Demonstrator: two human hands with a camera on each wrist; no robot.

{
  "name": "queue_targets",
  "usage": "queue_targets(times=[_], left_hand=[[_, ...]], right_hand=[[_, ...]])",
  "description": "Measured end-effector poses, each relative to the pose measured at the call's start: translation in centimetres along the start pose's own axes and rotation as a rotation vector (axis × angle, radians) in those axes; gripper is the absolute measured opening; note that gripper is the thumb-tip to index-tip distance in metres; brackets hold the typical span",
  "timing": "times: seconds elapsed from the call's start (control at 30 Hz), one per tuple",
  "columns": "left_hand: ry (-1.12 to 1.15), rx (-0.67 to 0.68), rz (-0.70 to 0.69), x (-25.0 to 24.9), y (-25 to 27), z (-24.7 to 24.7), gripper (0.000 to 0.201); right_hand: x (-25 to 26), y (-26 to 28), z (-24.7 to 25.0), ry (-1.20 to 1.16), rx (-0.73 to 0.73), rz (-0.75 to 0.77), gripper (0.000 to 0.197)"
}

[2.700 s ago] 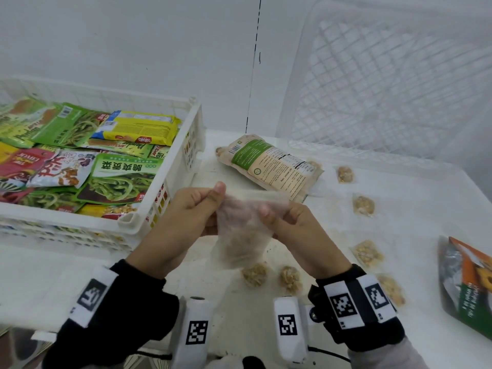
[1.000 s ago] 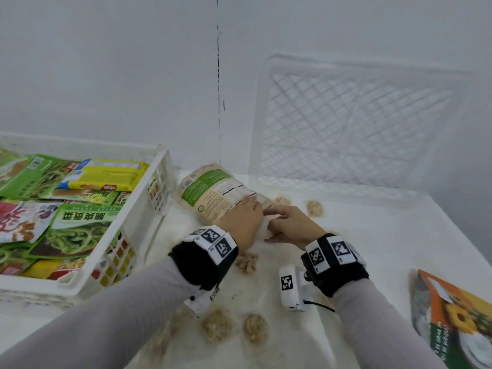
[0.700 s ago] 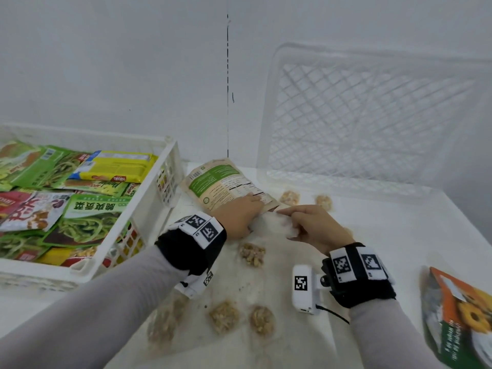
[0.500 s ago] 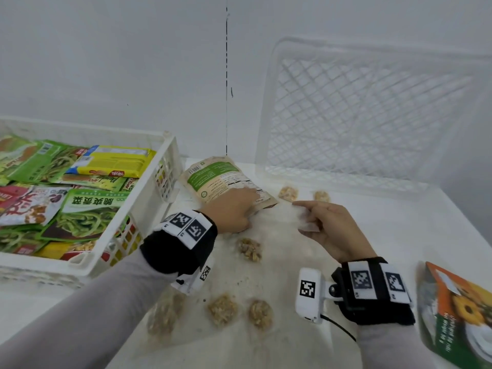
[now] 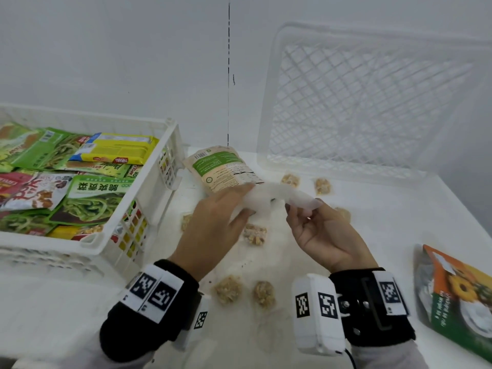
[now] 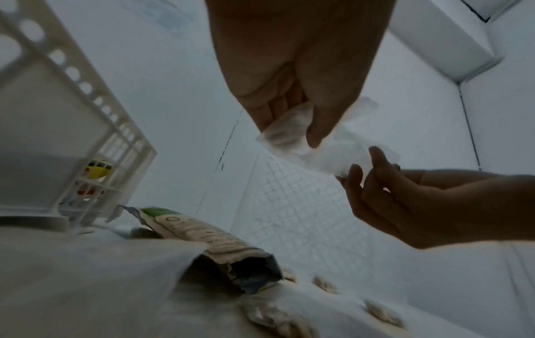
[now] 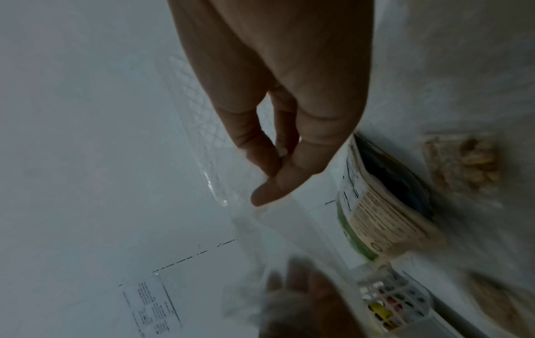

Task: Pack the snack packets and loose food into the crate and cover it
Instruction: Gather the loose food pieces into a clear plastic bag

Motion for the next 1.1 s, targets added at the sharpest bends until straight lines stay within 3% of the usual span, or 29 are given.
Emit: queue_targets(times=[0.03, 0.1, 0.17, 0.3, 0.37, 0.5, 0.63, 0.7, 0.8, 0.87, 1.1], left_hand=[[0.008, -0.101, 0.018, -0.1, 0.3, 0.8, 0.039], [0.091, -0.254, 0.088, 0.2, 0.9, 2.2, 0.029], [0.148, -0.315, 0.163, 0.7, 1.5, 3.0, 0.020], [0.282, -0.292, 0.398, 3.1, 2.4, 2.6, 0.017], [0.423, -0.212, 0.533, 4.1, 2.7, 1.7, 0.014], [0.680, -0.138, 0.635, 3.9, 3.1, 0.7, 0.017], [0.708, -0.037, 0.608, 2.9, 3.3, 0.1, 0.012], [0.689, 0.016, 0.567, 2.2, 3.2, -0.2, 0.012], [0.710, 0.030, 0.565, 1.6, 3.2, -0.3, 0.020], [0.739, 0.022, 0.582, 1.2, 3.2, -0.5, 0.015], [0.706, -0.082, 0.618, 0.3, 3.0, -0.6, 0.013]], right_hand=[[-0.2, -0.1, 0.3, -0.041, -0.008, 0.002, 0.063], [-0.7, 0.0, 0.2, -0.035, -0.033, 0.014, 0.041], [-1.1, 0.2, 0.0, 0.009, -0.026, 0.029, 0.027], [-2.4, 0.6, -0.6, 0.133, 0.046, 0.049, 0.052], [-3.1, 0.5, -0.9, 0.270, 0.023, 0.090, 0.050], [-4.3, 0.5, -1.0, 0.597, -0.042, 0.183, 0.035], [-5.3, 1.0, -2.2, 0.981, 0.056, 0.254, 0.016], [-5.4, 1.3, -2.4, 1.075, 0.066, 0.298, 0.017], [-4.5, 1.7, -2.1, 1.119, -0.032, 0.402, 0.017], [-4.0, 1.9, -1.9, 1.136, -0.069, 0.424, 0.016], [-3.4, 2.9, -1.8, 1.175, -0.033, 0.442, 0.005]])
Point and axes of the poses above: each hand's wrist, its own y-axis away from the middle knuckle, its own z-axis out of the back of the hand, x = y × z, the point moved 5 cm from there along -y, towards the middle knuckle, and after that the axes turned 4 degrees about x, right-handed, at the moved point
